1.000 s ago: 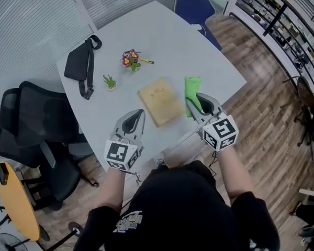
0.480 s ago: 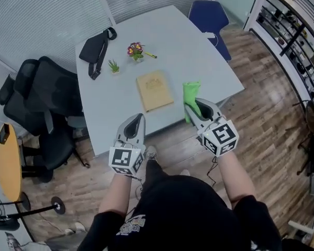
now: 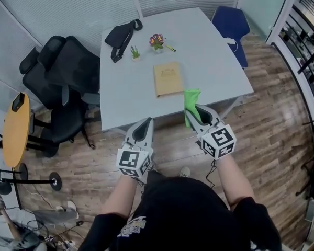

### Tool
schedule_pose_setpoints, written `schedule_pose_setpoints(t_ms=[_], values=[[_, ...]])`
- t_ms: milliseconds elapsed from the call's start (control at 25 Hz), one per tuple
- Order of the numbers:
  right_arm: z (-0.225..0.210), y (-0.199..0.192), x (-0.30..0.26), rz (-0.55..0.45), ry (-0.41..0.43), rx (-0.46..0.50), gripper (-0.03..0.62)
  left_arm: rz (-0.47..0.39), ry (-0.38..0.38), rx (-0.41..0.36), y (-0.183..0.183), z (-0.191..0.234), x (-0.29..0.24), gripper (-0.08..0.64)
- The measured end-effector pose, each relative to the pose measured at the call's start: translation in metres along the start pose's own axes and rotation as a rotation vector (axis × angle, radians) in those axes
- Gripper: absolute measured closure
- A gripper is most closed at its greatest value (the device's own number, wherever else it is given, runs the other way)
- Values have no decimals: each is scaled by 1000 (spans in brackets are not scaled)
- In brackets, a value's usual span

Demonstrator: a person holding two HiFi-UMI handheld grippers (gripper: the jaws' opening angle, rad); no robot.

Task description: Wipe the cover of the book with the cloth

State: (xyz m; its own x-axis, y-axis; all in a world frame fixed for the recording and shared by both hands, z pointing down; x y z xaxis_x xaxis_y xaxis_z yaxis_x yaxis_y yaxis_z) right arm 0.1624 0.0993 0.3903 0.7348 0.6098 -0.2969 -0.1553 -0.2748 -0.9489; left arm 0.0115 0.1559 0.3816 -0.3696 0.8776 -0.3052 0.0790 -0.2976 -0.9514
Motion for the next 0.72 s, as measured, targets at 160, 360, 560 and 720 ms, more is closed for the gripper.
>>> schedule_pose_setpoints(t_ms=[160,360,560,720], values=[[9,-4,11,-9,-2,-1,495,-7,-6,9,-4,-8,13,554],[16,-9,15,-7,-14,-13,495,-17,-15,23,-7,-11,22,554],[24,-10,18,-1,-18,-1,495,-27,-19,39,-8,-9,26,554],[26,-8,19,-1,-18,9,495,-37,-28,40,-5,-11,24,555]])
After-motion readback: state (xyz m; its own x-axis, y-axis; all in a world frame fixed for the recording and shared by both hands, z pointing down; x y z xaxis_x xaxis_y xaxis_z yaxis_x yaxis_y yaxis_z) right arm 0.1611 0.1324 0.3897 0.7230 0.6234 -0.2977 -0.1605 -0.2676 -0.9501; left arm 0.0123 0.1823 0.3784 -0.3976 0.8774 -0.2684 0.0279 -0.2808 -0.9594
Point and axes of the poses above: the fingertips, and each gripper's own axes: x backward along the fingers, z to its left, y out of its top, the point moved 2 cm from there along x, backward along the fingers, and after that the axes turned 9 degrees about z, right-handed, at the moved point
